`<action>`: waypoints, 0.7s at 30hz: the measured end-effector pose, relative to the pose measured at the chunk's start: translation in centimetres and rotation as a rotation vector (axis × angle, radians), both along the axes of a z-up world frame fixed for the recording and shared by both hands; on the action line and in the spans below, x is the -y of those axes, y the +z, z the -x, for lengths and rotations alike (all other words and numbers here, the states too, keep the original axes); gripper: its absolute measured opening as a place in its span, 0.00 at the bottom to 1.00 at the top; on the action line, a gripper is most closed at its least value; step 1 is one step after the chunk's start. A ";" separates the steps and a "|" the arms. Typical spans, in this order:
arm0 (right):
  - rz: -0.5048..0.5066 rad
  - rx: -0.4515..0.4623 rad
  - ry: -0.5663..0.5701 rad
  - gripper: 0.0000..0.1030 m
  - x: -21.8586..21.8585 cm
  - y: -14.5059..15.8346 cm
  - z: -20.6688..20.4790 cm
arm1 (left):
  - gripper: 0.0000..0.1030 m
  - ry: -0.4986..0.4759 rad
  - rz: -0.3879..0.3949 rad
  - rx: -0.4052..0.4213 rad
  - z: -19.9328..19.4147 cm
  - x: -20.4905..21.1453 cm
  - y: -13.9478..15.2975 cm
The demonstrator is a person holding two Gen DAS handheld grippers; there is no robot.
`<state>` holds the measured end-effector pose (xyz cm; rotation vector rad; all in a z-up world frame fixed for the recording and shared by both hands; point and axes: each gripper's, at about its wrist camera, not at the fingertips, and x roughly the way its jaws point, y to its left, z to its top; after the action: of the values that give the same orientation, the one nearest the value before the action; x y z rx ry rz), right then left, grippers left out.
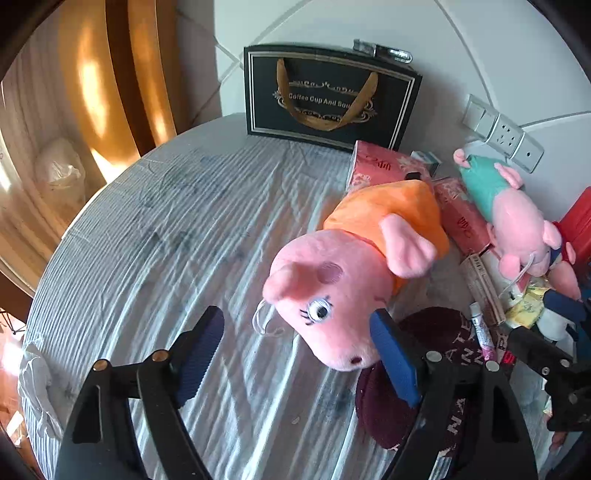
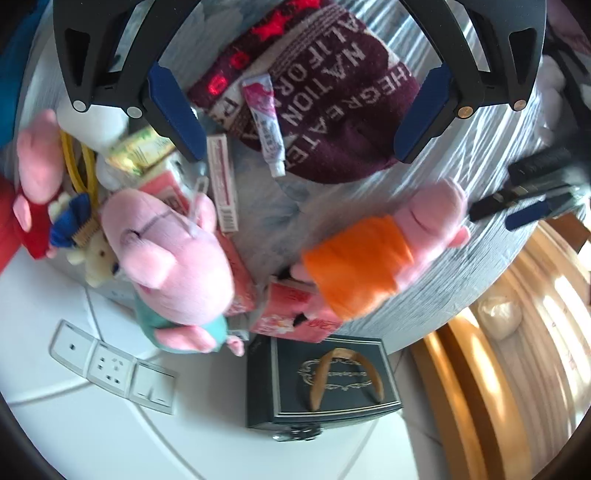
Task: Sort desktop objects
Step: 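Grasp the pink pig plush in orange shirt with both grippers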
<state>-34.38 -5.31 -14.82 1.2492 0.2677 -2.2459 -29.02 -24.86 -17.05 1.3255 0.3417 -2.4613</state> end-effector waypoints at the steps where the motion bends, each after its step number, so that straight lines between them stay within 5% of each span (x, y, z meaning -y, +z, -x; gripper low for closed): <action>1: 0.003 0.000 0.018 1.00 0.3 0.0 0.1 | 0.79 0.011 -0.024 0.022 0.4 -0.1 -0.6; 4: -0.014 -0.016 0.035 1.00 1.1 0.1 1.2 | 0.79 0.018 -0.101 0.048 1.1 -0.6 -2.4; 9: -0.037 -0.005 0.061 1.00 2.5 -0.1 2.9 | 0.80 -0.002 -0.113 0.088 2.4 -1.1 -5.2; 11: -0.034 -0.007 0.083 1.00 3.0 -0.4 3.3 | 0.82 -0.028 -0.080 0.072 2.4 -0.9 -5.3; 15: -0.016 0.029 0.109 1.00 3.9 -1.9 4.3 | 1.00 -0.078 0.105 0.080 2.3 0.4 -5.0; 21: -0.039 0.140 0.116 1.00 6.6 -4.1 6.5 | 1.00 -0.122 0.020 0.085 2.9 2.3 -5.3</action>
<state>-40.91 -11.93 -18.91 1.3680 0.3231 -2.0545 -31.90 -27.14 -22.34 1.4777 0.2207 -2.4896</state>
